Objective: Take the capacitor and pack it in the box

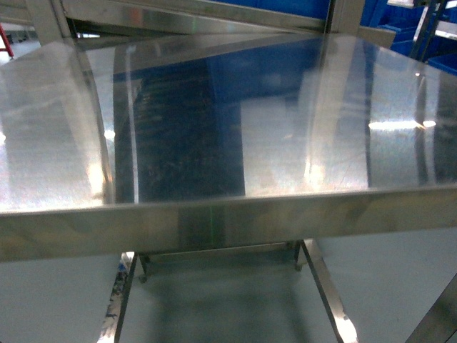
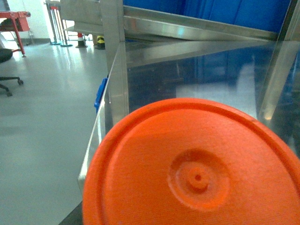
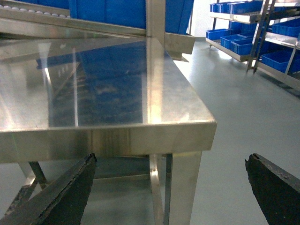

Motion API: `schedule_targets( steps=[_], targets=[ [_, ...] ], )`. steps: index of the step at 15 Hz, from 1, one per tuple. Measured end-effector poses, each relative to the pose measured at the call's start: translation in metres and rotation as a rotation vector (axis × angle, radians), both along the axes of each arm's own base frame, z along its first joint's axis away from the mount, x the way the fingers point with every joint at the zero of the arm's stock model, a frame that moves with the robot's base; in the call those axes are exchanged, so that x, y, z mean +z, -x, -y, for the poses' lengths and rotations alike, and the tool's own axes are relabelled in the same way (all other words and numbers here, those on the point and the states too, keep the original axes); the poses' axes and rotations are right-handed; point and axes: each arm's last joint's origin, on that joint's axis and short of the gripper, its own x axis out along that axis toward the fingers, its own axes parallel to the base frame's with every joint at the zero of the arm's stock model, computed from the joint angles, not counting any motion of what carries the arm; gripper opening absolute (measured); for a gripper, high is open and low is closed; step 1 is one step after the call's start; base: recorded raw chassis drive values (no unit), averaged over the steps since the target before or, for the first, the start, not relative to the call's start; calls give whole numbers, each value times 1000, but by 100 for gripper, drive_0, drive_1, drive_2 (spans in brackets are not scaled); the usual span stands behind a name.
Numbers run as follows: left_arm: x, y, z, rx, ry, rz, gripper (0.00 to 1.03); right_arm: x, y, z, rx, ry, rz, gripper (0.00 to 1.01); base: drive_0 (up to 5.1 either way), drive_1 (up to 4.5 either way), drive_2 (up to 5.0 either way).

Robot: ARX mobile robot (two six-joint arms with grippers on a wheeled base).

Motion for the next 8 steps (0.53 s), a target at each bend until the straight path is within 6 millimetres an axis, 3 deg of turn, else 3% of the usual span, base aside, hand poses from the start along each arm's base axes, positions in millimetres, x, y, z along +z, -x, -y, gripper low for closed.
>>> schedule_targets(
  steps=[8],
  targets=[
    [0, 0, 0, 0, 0, -3, 43, 0, 0, 0, 0, 1, -2, 98, 0, 0, 0]
  ],
)
